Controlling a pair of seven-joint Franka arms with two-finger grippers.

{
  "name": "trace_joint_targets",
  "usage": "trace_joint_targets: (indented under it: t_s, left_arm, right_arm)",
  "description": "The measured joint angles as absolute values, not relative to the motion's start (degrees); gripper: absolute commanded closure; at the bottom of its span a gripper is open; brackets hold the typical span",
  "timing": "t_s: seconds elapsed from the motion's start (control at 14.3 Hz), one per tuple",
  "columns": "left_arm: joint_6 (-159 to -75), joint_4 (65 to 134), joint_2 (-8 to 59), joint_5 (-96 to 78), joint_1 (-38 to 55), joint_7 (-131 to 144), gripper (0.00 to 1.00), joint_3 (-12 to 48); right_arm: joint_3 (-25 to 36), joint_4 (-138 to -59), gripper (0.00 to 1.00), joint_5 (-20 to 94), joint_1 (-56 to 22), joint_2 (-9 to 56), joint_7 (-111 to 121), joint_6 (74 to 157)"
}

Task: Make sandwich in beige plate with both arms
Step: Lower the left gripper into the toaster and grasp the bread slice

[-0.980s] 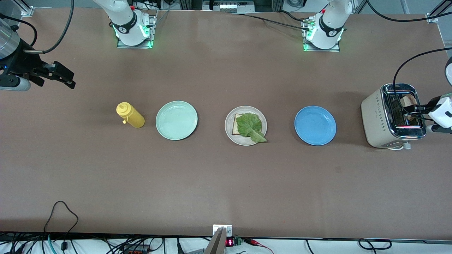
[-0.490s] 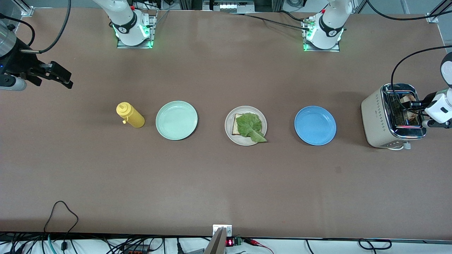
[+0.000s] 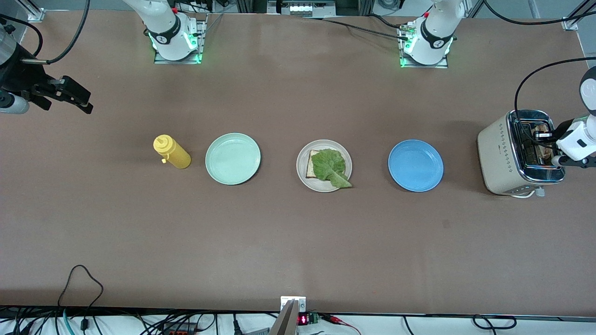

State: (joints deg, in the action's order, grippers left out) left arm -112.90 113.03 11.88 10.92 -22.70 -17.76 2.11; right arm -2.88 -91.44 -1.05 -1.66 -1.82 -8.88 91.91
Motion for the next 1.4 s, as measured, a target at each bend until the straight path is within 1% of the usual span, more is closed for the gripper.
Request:
trace_joint_targets:
  t_s: [0.42,0.63,0.91,1.05,1.19,1.4]
  left_arm:
    - [-111.9,112.45,11.57,11.05,-22.76,-18.07,0.99,2.21]
    - [-109.01,110.19,11.48,11.05,-22.74,-18.24,0.99,2.32]
    - [-107.4,108.34,11.4,11.06,-22.62,-18.4,0.99,2.57]
    - [-106.39,107.52,11.4,11.06,-22.53,-18.44,0.99,3.58]
    - [-103.3,104.8,11.34,11.06,-22.12,-18.44,0.99,5.1]
    - [-98.03,98.52,10.95,11.07,-20.78,-18.58,0.99,7.89]
  right_arm:
    - [-2.98,-91.48,0.0,-1.05,-1.65,-1.82,-8.88,91.91]
    - [-3.11,-91.5,0.0,-1.06,-1.51,-1.82,-8.88,91.91]
    - [-7.96,-91.5,0.0,-1.06,2.32,-1.84,-8.88,91.9]
    - [-8.39,-91.5,0.0,-1.06,2.41,-1.88,-8.88,91.9]
    - [-8.38,-91.5,0.0,-1.07,2.45,-1.97,-8.88,91.9]
    - [-7.93,-91.5,0.0,-1.07,2.41,-2.29,-8.88,91.69]
